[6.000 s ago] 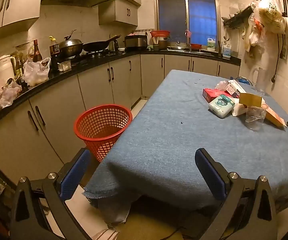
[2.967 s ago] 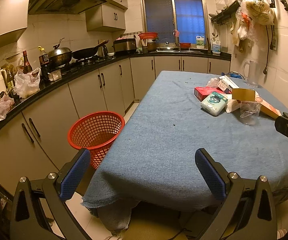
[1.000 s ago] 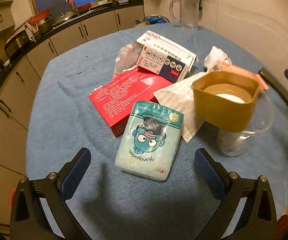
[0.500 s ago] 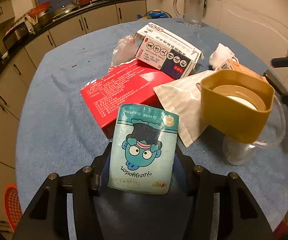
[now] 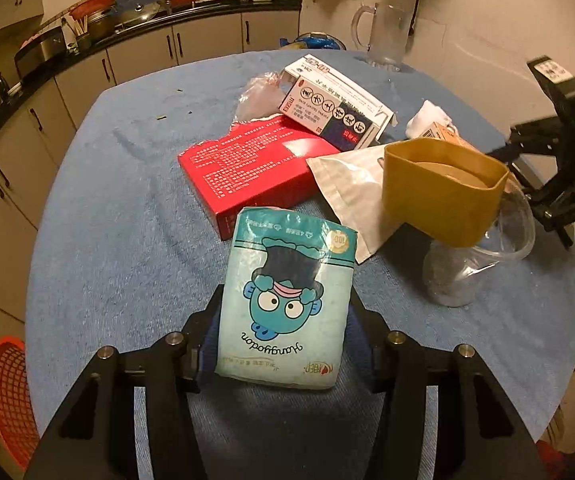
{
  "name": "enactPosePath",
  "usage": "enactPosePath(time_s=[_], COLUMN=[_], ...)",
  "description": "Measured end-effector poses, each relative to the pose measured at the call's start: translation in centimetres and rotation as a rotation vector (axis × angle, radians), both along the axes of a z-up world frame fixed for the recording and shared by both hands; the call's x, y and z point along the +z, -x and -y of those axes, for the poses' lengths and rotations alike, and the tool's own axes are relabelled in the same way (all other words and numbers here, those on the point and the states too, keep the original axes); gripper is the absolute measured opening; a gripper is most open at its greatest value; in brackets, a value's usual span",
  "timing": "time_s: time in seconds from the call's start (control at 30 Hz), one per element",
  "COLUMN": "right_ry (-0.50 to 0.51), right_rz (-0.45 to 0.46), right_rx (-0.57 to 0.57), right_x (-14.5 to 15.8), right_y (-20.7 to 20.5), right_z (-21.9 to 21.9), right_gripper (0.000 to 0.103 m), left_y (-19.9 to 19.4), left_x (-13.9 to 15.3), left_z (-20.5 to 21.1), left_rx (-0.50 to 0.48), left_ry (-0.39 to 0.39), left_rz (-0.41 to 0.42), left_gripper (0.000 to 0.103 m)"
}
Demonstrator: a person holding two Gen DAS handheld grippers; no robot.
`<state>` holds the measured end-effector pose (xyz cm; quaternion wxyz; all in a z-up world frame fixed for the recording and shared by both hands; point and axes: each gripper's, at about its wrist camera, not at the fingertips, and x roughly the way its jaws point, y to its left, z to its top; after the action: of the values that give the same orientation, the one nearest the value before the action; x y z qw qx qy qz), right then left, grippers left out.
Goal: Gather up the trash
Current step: 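Grasp the teal wet-wipe pack with the left tool while the right tool grasps the orange ointment box, then carry both items to the red wastebasket and open both tools to drop them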
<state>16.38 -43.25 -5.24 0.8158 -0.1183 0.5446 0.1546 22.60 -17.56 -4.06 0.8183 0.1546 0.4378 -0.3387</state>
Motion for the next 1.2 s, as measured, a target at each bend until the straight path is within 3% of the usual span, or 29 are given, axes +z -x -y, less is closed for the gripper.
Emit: enactPosePath(time_s=[0.07,0.43,0.67,0.83,1.2], right_ry=[-0.018,-0.165,-0.244,-0.337,-0.427], right_rz=[0.015,0.172,0.244,0.252,0.15], right_rx=[-0.032,-0.301,-0.346,-0.275,0.011], right_x=[0.5,5.8,9.2,11.6,11.4], right_y=[1.0,7.4,7.7,7.5,2.5], right_z=[0.2,-1.3,-3.9,-7.0,-22.4], right_gripper=[0.053,0.048,0.048,0.048,0.048], left_y=[0.2,1.7,2.8,3.4,3.7], left_x=[0.2,1.3,3.0,4.6,6.2], left_z=[-0.2,-2.3,-4.8,-7.8,-20.1], left_rx=[0.0,0.024,0.055,0.106,0.322], left_ry=[0.015,0.084,0.117,0.141,0.132], left_rz=[0.003,0.024,0.049,0.071,0.112], left_gripper=[0.053,0.053,0.053,0.053,0.053])
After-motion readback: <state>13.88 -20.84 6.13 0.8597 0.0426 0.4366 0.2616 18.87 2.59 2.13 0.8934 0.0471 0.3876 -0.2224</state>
